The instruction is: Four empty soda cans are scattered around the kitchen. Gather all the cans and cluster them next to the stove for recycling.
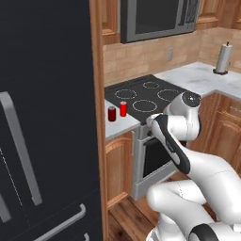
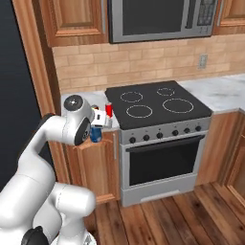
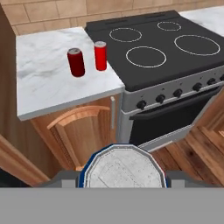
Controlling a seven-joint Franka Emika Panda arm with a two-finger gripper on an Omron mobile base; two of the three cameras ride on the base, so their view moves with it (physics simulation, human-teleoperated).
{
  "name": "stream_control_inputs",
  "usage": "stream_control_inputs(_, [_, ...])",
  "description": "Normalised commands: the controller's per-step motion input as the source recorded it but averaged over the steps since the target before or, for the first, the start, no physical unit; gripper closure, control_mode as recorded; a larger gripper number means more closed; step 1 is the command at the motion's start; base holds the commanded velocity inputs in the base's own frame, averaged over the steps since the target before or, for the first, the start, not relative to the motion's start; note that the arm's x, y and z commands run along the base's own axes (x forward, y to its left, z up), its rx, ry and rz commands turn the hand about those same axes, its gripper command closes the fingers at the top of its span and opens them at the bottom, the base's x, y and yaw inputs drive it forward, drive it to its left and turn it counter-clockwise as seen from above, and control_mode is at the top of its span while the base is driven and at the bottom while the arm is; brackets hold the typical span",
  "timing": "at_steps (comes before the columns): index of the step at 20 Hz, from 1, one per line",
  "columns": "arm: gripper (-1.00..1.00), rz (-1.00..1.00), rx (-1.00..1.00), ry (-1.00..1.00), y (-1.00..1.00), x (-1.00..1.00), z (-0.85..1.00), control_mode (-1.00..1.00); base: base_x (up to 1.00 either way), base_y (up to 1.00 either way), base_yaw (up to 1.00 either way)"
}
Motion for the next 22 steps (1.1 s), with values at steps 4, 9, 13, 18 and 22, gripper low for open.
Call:
stream_control_inputs(4, [1.00, 0.00, 0.00, 0.00, 0.00, 0.00, 0.00, 1.00, 0.15, -0.42, 0.31])
stream_control_inputs(9, [1.00, 0.00, 0.00, 0.00, 0.00, 0.00, 0.00, 1.00, 0.12, -0.53, 0.28])
stream_control_inputs(13, [1.00, 0.00, 0.00, 0.00, 0.00, 0.00, 0.00, 1.00, 0.04, -0.45, 0.28])
stream_control_inputs(18, [1.00, 0.00, 0.00, 0.00, 0.00, 0.00, 0.00, 1.00, 0.07, -0.35, 0.27])
stream_control_inputs(22, [1.00, 0.00, 0.00, 0.00, 0.00, 0.00, 0.00, 1.00, 0.23, -0.43, 0.24])
